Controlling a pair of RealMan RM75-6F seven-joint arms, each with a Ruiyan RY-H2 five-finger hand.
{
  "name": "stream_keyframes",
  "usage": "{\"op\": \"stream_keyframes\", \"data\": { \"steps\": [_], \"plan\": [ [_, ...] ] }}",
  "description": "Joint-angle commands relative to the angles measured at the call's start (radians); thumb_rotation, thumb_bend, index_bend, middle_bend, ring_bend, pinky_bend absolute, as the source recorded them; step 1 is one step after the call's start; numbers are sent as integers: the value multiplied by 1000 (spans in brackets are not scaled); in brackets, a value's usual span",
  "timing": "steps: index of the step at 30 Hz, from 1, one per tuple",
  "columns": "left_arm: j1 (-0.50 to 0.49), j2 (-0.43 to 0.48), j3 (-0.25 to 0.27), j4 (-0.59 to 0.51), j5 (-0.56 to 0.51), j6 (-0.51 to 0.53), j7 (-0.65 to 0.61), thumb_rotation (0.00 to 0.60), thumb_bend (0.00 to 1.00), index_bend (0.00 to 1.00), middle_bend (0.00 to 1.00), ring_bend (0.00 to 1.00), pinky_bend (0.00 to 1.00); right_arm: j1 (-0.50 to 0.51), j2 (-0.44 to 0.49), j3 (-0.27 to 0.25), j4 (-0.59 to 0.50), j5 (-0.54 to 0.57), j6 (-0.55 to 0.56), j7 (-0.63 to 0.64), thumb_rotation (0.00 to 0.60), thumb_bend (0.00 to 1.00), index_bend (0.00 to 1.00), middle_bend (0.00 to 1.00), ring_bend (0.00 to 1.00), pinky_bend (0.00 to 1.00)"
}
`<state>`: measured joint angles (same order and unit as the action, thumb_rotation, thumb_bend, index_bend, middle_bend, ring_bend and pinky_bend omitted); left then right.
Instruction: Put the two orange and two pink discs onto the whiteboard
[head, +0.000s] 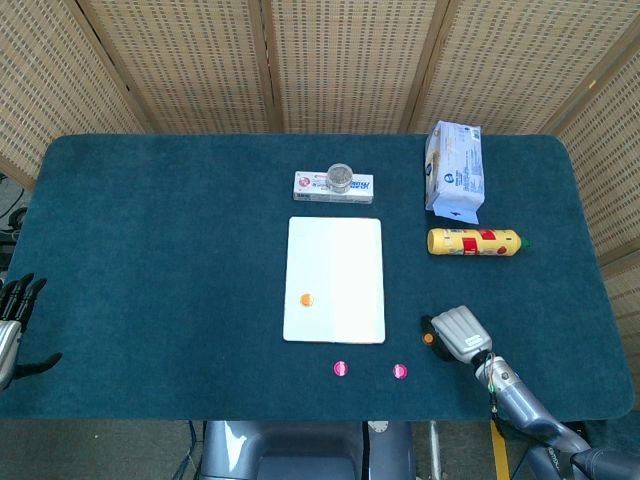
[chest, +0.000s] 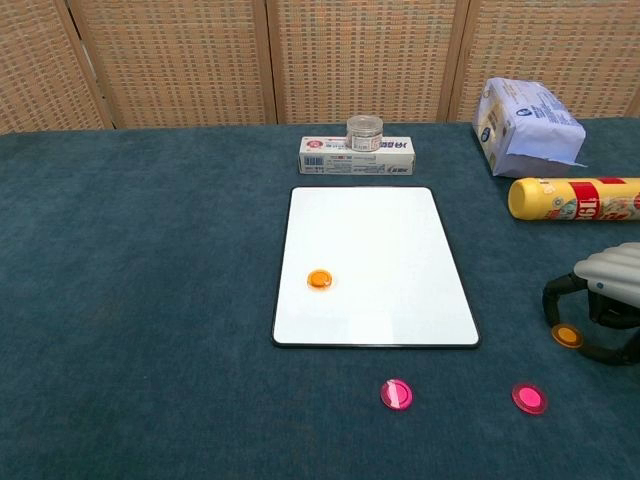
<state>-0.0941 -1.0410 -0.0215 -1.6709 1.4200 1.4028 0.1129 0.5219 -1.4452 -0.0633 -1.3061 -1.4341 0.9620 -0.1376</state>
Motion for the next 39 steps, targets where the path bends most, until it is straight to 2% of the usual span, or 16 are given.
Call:
{"op": "stream_keyframes", "data": {
  "steps": [1, 15, 18, 21, 26, 30, 35, 37, 39],
  "plan": [
    [0, 0, 0, 0, 0, 0, 0, 600, 0, 0, 0, 0, 0, -2, 2, 4, -4, -6, 5, 9, 600, 392, 571, 985, 913, 1000],
    [0, 1, 0, -1, 1, 1, -4, 600, 0, 0, 0, 0, 0, -2, 8, 26, -14, -10, 5, 25, 600, 397, 594, 985, 914, 1000],
    [0, 1, 0, -1, 0, -1, -1, 600, 0, 0, 0, 0, 0, 16, 29, 56, -59, -4, 4, 28, 600, 398, 594, 985, 914, 1000],
    [0, 2, 0, -2, -1, 0, -3, 600, 0, 0, 0, 0, 0, 59, 53, 115, -130, 24, -14, 2, 600, 397, 594, 985, 914, 1000],
    [-2, 3, -1, 0, -4, -5, -6, 600, 0, 0, 0, 0, 0, 125, 57, 199, -202, 144, -87, -77, 600, 398, 594, 985, 914, 1000],
    [-5, 5, -5, 2, -12, -12, -12, 600, 0, 0, 0, 0, 0, 213, 0, 277, -212, 316, -147, -195, 600, 399, 594, 985, 914, 1000],
    [-9, 9, -11, 7, -27, -22, -25, 600, 0, 0, 0, 0, 0, 297, -86, 307, -188, 501, -143, -348, 600, 401, 590, 985, 913, 1000],
    [-11, 11, -13, 9, -32, -28, -30, 600, 0, 0, 0, 0, 0, 323, -115, 310, -171, 563, -130, -400, 600, 394, 506, 985, 914, 1000],
    [-13, 13, -14, 10, -36, -34, -35, 600, 0, 0, 0, 0, 0, 345, -136, 309, -159, 616, -112, -446, 600, 367, 338, 985, 914, 1000]
  ]
}}
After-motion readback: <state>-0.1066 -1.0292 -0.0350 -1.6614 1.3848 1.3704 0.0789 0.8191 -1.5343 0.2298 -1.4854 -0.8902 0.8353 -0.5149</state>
